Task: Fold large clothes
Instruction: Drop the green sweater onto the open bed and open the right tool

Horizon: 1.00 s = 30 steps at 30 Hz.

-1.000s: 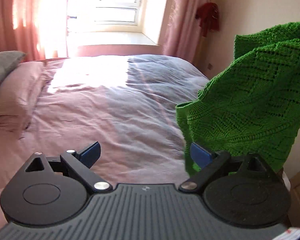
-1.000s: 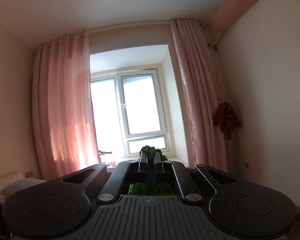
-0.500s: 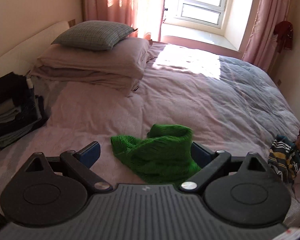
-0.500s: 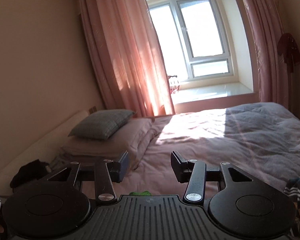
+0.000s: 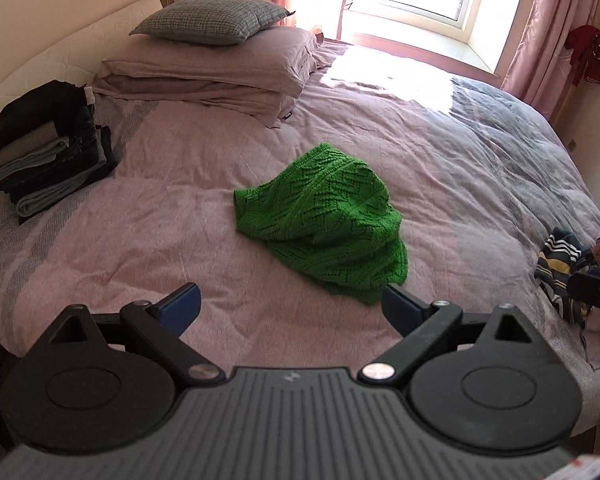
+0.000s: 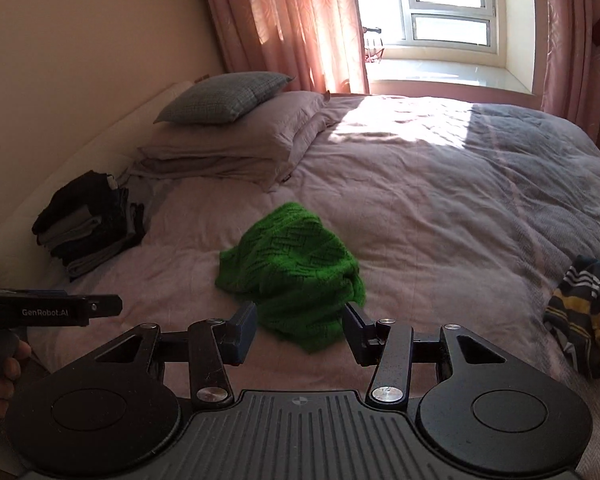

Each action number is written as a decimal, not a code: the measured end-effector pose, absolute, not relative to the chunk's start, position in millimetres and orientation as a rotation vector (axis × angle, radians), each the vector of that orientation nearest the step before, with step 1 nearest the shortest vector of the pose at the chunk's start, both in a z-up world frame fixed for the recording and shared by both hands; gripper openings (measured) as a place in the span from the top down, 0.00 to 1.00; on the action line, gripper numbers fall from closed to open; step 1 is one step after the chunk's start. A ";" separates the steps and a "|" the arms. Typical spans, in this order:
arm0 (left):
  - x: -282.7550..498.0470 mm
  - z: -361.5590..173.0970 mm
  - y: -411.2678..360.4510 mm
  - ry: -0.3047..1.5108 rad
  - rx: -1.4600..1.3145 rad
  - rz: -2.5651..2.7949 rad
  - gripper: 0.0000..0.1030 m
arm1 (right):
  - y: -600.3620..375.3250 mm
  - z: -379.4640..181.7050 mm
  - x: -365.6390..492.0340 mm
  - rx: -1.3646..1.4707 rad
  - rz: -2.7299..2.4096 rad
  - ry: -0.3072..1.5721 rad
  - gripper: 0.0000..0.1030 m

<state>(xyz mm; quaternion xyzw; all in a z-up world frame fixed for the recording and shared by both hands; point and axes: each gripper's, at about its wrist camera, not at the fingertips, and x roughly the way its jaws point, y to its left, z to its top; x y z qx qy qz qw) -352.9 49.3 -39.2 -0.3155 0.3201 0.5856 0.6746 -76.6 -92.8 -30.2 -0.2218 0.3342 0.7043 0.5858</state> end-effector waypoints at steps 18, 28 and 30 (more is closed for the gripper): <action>-350.9 -45.1 -12.5 0.759 -0.691 1.273 0.08 | -133.9 -57.1 -85.7 -0.586 1.635 0.845 0.57; -350.3 -66.6 56.3 0.809 -0.692 1.199 0.08 | -77.1 -73.7 -70.2 -0.578 1.499 0.884 0.57; -350.4 -71.0 78.1 0.816 -0.683 1.170 0.07 | -62.0 -77.3 -67.7 -0.565 1.470 0.901 0.57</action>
